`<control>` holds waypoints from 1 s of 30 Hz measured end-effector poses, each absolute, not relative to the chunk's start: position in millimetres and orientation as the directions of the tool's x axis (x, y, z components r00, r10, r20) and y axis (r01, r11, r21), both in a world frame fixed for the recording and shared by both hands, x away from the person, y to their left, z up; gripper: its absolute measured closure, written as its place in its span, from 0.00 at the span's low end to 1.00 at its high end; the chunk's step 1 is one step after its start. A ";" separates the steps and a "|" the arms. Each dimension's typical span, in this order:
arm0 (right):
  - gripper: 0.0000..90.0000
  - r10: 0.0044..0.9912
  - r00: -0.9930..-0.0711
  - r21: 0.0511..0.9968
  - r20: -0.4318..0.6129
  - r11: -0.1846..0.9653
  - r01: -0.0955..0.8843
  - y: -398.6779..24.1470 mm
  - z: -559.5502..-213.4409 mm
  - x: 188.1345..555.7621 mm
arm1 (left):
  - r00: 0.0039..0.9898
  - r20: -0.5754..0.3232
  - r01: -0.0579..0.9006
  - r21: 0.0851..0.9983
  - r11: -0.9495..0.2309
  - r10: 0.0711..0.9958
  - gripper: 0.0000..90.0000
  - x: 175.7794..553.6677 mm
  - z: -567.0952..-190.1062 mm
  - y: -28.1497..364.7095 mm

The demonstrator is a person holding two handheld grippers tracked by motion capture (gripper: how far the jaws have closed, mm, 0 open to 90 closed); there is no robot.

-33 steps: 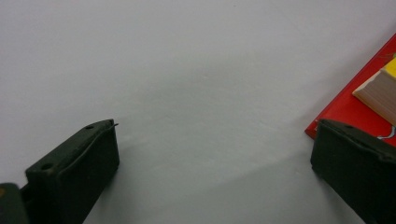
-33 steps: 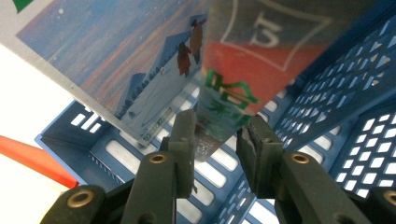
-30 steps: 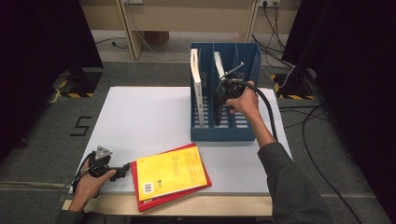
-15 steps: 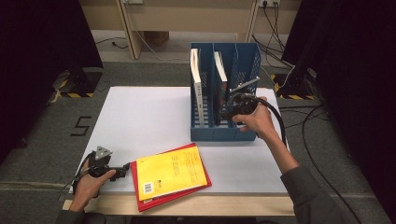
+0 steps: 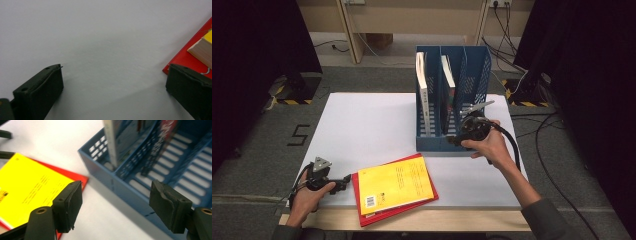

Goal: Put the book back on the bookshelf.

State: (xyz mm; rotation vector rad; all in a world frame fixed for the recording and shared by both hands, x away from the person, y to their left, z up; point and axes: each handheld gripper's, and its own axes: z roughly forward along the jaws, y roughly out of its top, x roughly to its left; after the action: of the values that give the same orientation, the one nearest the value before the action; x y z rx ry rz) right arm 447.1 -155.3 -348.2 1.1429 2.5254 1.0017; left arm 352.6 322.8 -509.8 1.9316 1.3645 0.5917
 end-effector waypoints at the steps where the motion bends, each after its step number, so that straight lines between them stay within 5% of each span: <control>1: 0.28 0.723 -0.685 0.643 0.089 0.483 0.594 -155.2 -350.7 445.3 | 0.344 -0.022 0.625 0.752 -0.212 0.939 0.00 352.7 -509.7 322.7; 9: 0.21 0.706 -0.698 0.636 0.122 0.484 0.601 -160.8 -370.2 431.3 | 0.348 -0.025 0.627 0.749 -0.213 0.937 0.03 351.6 -507.2 323.1; 12: 0.22 0.706 -0.695 0.638 0.137 0.474 0.607 -163.8 -376.4 426.5 | 0.333 -0.023 0.621 0.758 -0.201 0.943 0.20 348.8 -503.3 324.7; 14: 0.22 0.706 -0.694 0.637 0.140 0.472 0.609 -164.8 -379.2 424.0 | 0.332 -0.022 0.617 0.762 -0.199 0.943 0.13 346.6 -501.0 325.1; 16: 0.22 0.703 -0.694 0.638 0.153 0.466 0.613 -165.5 -381.9 421.3 | 0.336 -0.021 0.609 0.768 -0.200 0.942 0.19 344.7 -499.1 324.3; 30: 0.23 0.693 -0.683 0.624 0.229 0.434 0.650 -167.1 -403.0 408.5 | 0.382 0.024 0.588 0.765 -0.263 0.924 0.16 329.3 -480.4 308.6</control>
State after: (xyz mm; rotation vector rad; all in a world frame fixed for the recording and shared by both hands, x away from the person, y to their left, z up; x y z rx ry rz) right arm 408.5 -167.1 -403.0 1.2227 2.6078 1.0915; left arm 329.3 308.6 -480.4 1.9641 1.2974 0.6322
